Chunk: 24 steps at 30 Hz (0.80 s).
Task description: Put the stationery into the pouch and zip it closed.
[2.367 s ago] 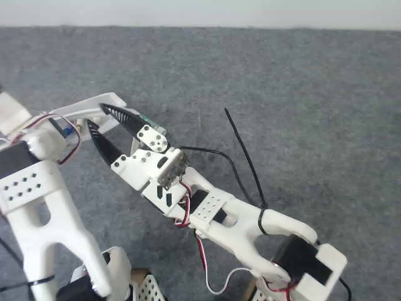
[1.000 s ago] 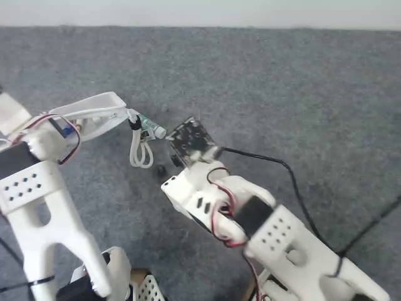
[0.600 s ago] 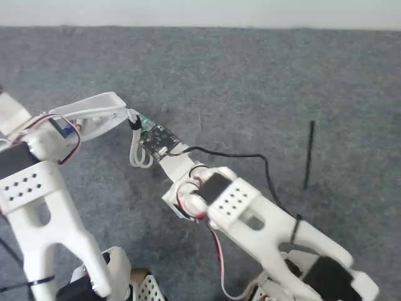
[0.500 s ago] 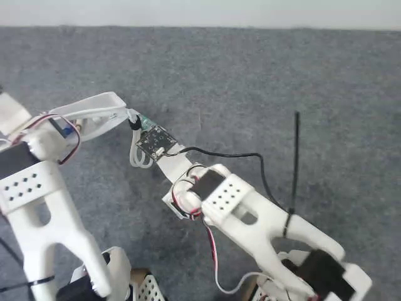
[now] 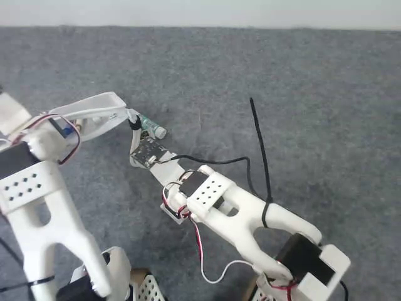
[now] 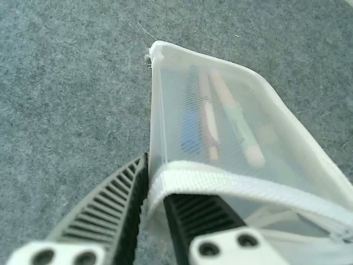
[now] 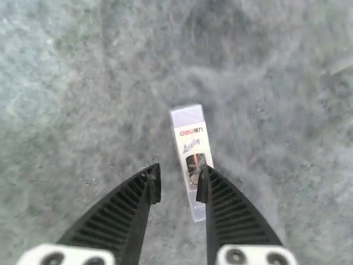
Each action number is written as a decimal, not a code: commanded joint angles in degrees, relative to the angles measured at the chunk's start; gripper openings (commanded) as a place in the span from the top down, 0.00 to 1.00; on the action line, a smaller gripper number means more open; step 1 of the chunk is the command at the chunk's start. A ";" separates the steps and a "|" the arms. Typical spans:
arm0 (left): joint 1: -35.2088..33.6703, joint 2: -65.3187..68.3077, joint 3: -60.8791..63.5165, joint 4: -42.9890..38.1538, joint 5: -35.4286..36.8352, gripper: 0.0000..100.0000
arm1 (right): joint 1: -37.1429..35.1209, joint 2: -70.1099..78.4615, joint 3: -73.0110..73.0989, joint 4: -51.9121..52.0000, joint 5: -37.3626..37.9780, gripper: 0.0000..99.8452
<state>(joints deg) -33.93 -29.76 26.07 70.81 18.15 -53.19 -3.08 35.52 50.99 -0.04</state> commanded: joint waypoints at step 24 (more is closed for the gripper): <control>0.00 -0.53 -0.66 -1.67 0.44 0.99 | 2.86 7.08 -13.10 1.36 8.88 0.83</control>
<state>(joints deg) -33.93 -29.76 26.07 70.81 18.15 -51.08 2.11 27.87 50.64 8.22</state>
